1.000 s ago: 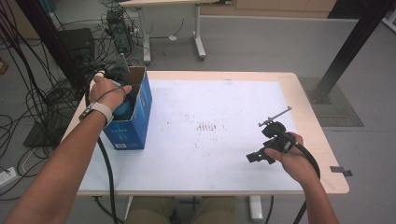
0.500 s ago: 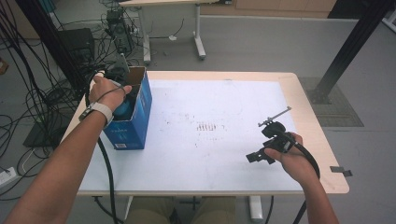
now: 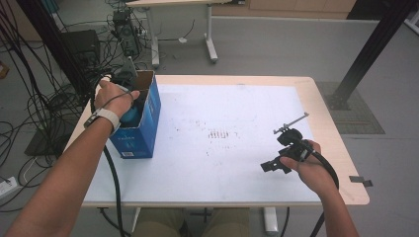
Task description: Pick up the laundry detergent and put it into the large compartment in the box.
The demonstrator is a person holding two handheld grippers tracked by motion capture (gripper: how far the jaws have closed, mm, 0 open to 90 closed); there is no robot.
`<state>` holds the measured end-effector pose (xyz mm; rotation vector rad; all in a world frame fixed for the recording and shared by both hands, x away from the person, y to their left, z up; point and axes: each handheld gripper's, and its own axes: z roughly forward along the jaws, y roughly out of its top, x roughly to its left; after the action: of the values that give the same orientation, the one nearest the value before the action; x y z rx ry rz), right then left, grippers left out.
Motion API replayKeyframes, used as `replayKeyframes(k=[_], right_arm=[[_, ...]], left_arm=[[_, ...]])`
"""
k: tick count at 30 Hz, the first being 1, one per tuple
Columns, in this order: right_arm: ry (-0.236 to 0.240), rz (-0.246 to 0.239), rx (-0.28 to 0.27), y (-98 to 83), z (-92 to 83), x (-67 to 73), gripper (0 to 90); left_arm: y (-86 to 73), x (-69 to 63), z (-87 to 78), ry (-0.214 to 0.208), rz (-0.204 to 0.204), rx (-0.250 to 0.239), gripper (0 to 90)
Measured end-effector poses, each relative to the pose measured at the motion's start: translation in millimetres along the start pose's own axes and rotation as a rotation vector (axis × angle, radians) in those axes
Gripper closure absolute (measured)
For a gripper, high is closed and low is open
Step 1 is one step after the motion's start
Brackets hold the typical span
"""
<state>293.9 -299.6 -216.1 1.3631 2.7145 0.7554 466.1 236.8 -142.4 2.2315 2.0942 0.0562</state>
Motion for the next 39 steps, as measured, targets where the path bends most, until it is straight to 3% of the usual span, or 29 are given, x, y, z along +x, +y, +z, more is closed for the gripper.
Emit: replayKeyframes(k=[39], right_arm=[[0.001,-0.001,0.001,-0.2,0.6,0.0,9.0]], left_arm=[[-0.1,0.9,0.4,-0.002,-0.002,0.001,37.0]])
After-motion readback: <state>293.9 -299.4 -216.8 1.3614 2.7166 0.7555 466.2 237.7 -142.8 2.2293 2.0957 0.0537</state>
